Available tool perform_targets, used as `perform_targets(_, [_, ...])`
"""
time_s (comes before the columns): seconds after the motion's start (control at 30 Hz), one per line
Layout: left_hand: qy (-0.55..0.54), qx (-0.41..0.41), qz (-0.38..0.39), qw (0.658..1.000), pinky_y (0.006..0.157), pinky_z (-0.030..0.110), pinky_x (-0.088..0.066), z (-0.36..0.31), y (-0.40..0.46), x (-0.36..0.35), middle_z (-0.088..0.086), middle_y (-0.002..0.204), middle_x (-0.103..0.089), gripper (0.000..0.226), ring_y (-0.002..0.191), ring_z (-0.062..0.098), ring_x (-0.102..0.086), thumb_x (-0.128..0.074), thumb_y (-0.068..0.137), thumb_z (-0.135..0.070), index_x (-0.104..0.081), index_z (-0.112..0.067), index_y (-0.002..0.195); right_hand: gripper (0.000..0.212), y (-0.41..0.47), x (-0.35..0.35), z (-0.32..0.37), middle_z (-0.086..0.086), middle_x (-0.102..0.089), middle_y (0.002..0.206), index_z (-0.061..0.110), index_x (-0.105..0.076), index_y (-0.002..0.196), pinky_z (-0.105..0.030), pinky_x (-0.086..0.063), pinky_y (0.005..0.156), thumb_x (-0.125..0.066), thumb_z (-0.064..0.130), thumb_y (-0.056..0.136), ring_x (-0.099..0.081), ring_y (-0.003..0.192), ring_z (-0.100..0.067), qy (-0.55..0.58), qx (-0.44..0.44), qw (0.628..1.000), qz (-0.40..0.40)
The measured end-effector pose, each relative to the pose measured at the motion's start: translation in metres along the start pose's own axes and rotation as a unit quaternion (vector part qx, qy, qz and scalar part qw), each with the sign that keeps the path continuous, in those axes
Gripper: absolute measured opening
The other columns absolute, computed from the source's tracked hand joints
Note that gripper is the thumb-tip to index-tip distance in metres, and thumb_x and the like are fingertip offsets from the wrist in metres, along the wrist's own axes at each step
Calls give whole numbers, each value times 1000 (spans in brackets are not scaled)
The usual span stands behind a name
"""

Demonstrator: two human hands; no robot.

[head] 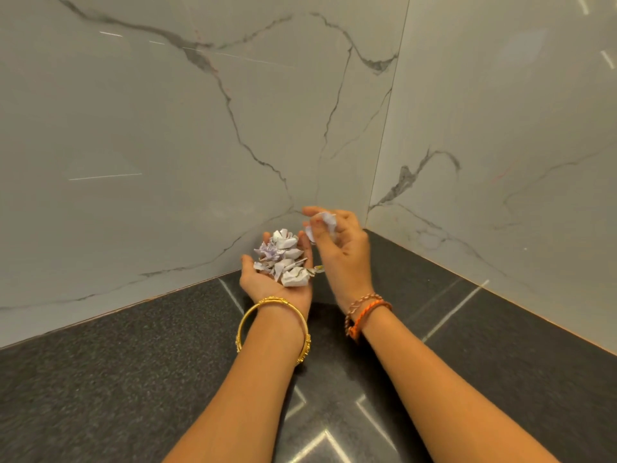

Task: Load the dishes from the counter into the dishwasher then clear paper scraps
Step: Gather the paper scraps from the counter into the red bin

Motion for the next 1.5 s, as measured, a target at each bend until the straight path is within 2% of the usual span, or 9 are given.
perform_targets(0.13, [64, 24, 13, 998, 84, 31, -44, 9, -4, 0, 11, 83, -60, 42, 81, 21, -56, -27, 99, -35, -57, -8, 89, 61, -9, -22, -5, 16, -35, 94, 25, -68, 107, -21, -21, 90, -24, 57, 78, -33, 100, -2, -174, 54, 979, 86])
perform_targets(0.27, [125, 48, 28, 991, 57, 20, -52, 22, -8, -2, 6, 50, -63, 46, 55, 15, -62, -33, 98, -26, -61, -7, 68, 67, -6, -17, -4, 15, -45, 98, 31, -59, 120, -16, -8, 85, -13, 51, 76, -28, 108, 1, -224, 84, 969, 67])
perform_targets(0.53, [121, 88, 65, 987, 59, 29, -56, 33, -14, -6, 9, 67, -67, 49, 63, 21, -66, -39, 94, -30, -71, -8, 66, 58, -4, 13, 13, 9, -56, 125, 35, -42, 130, -32, -13, 100, -36, 53, 75, -32, 127, -9, -209, 138, 965, -77])
perform_targets(0.67, [103, 93, 36, 990, 64, 31, -54, 27, -12, -4, 12, 85, -61, 33, 79, 24, -58, -38, 93, -33, -59, -7, 93, 34, 9, 56, -19, -3, -47, 126, 23, -53, 124, -4, -33, 87, -45, 29, 92, -47, 101, 2, -18, -10, 986, -164])
perform_targets(0.77, [87, 78, 29, 993, 57, 27, -54, 21, -8, -5, 12, 85, -59, 32, 76, 24, -56, -38, 93, -32, -57, -7, 90, 35, 22, 64, -67, -7, -41, 134, 16, -51, 129, -10, -32, 89, -46, 17, 94, -49, 110, -12, -165, -153, 971, -75])
perform_targets(1.0, [88, 71, 32, 993, 50, 24, -53, 19, -3, -3, 11, 85, -58, 33, 74, 22, -54, -37, 94, -32, -58, -8, 87, 33, 39, 28, -93, -8, -53, 130, 27, -57, 124, -38, -37, 98, -43, 26, 95, -41, 122, -33, -515, -142, 833, 140])
perform_targets(1.23, [104, 61, 30, 992, 50, 24, -53, 22, -7, -11, 11, 75, -64, 29, 73, 21, -54, -39, 94, -28, -59, -10, 84, 27, 29, 69, -55, 0, -57, 70, 13, -60, 115, -16, -41, 61, -54, 6, 90, -53, 65, -8, -90, -130, 976, -149])
perform_targets(1.37, [113, 52, 14, 992, 55, 27, -55, 20, -15, 2, 11, 71, -68, 28, 77, 24, -58, -41, 93, -27, -60, -10, 84, 23, -18, 36, -72, 5, -55, 64, 13, -60, 88, -17, -41, 58, -38, 7, 94, -50, 67, -8, 412, -301, 827, -236])
perform_targets(1.5, [142, 75, -22, 987, 70, 32, -55, 28, -84, 8, 13, 86, -68, 32, 84, 27, -61, -44, 92, -30, -66, -7, 87, 27, -82, 46, -19, 1, -58, 99, 20, -60, 97, -25, -42, 82, -33, 23, 96, -55, 91, -13, 504, -318, 757, -269])
Point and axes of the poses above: each hand's wrist, its own y-axis towards the middle knuckle, its own x-axis out of the back of the hand, z = x × y, the point moved 8 cm from there along y, towards the middle knuckle
